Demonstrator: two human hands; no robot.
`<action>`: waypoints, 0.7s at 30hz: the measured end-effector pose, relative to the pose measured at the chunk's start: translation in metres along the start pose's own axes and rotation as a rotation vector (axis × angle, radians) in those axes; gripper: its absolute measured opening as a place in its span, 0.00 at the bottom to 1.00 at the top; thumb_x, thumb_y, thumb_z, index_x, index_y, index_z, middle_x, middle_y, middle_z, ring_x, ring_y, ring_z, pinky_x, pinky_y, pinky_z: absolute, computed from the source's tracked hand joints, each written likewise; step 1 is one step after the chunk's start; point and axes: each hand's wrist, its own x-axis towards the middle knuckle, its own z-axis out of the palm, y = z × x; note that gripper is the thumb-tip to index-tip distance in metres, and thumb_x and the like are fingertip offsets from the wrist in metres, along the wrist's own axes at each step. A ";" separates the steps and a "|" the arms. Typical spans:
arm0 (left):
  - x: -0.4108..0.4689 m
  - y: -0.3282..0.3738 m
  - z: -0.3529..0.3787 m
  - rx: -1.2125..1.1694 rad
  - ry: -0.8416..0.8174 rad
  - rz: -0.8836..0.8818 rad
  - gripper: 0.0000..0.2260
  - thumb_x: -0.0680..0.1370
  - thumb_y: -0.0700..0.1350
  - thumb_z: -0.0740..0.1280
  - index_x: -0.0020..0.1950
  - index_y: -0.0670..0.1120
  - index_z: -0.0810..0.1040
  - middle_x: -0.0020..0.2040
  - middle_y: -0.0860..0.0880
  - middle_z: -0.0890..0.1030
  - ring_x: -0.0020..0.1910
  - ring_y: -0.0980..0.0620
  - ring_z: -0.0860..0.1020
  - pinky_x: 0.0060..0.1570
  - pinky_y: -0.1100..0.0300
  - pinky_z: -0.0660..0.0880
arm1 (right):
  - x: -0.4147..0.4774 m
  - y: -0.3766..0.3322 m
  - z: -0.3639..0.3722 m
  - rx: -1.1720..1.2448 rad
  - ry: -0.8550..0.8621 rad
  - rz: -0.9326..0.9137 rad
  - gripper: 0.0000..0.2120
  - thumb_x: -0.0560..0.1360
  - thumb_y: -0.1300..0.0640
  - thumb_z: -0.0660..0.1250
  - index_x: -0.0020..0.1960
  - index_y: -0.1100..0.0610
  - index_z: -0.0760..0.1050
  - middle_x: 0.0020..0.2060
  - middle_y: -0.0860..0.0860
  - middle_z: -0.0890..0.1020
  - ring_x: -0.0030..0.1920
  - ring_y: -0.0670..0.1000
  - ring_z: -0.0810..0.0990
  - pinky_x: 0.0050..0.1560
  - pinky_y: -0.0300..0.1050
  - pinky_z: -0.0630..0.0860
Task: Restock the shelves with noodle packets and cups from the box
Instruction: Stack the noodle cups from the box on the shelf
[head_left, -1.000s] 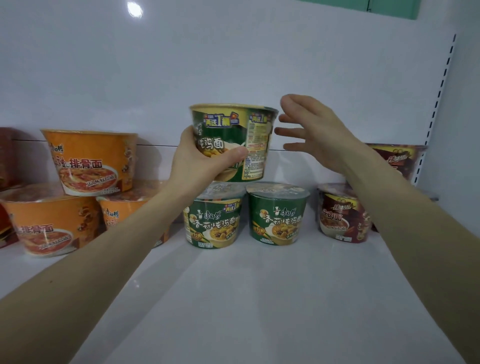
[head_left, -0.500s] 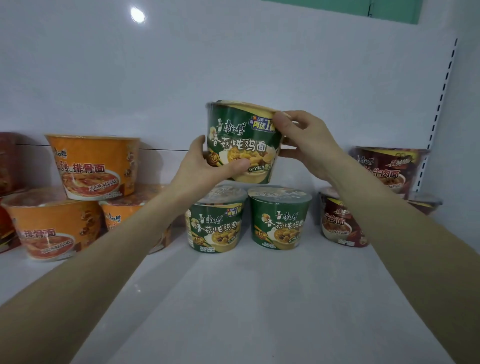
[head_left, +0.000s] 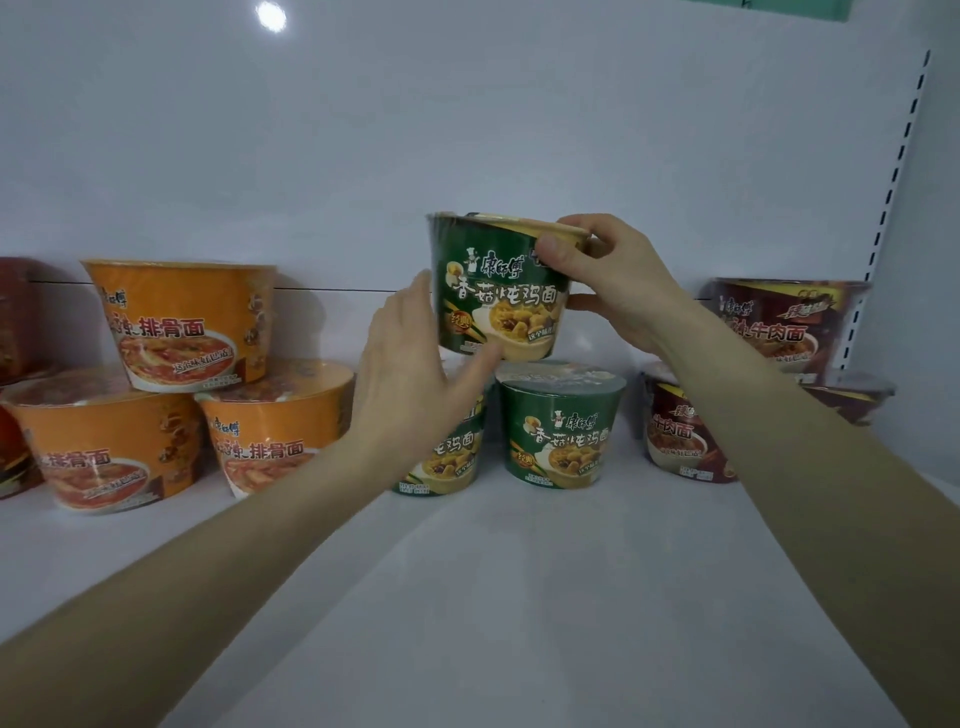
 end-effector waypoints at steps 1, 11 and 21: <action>-0.011 -0.001 -0.001 0.042 -0.020 0.136 0.28 0.74 0.55 0.65 0.69 0.41 0.66 0.59 0.45 0.75 0.58 0.50 0.71 0.54 0.66 0.64 | 0.001 0.003 -0.001 0.010 -0.002 0.008 0.19 0.71 0.55 0.70 0.59 0.57 0.69 0.57 0.55 0.75 0.51 0.51 0.77 0.49 0.49 0.78; -0.084 -0.034 0.014 0.041 -0.977 0.121 0.30 0.73 0.66 0.56 0.68 0.48 0.71 0.68 0.47 0.71 0.67 0.55 0.65 0.66 0.63 0.61 | 0.012 0.029 0.000 0.074 -0.057 0.083 0.22 0.73 0.60 0.68 0.65 0.60 0.66 0.49 0.51 0.74 0.47 0.48 0.77 0.50 0.48 0.77; -0.088 -0.038 0.017 0.076 -0.988 0.035 0.34 0.68 0.70 0.52 0.69 0.55 0.67 0.73 0.54 0.64 0.74 0.59 0.55 0.72 0.56 0.56 | 0.016 0.042 0.010 0.065 -0.087 0.111 0.21 0.73 0.60 0.68 0.64 0.58 0.67 0.56 0.56 0.71 0.50 0.51 0.76 0.46 0.44 0.77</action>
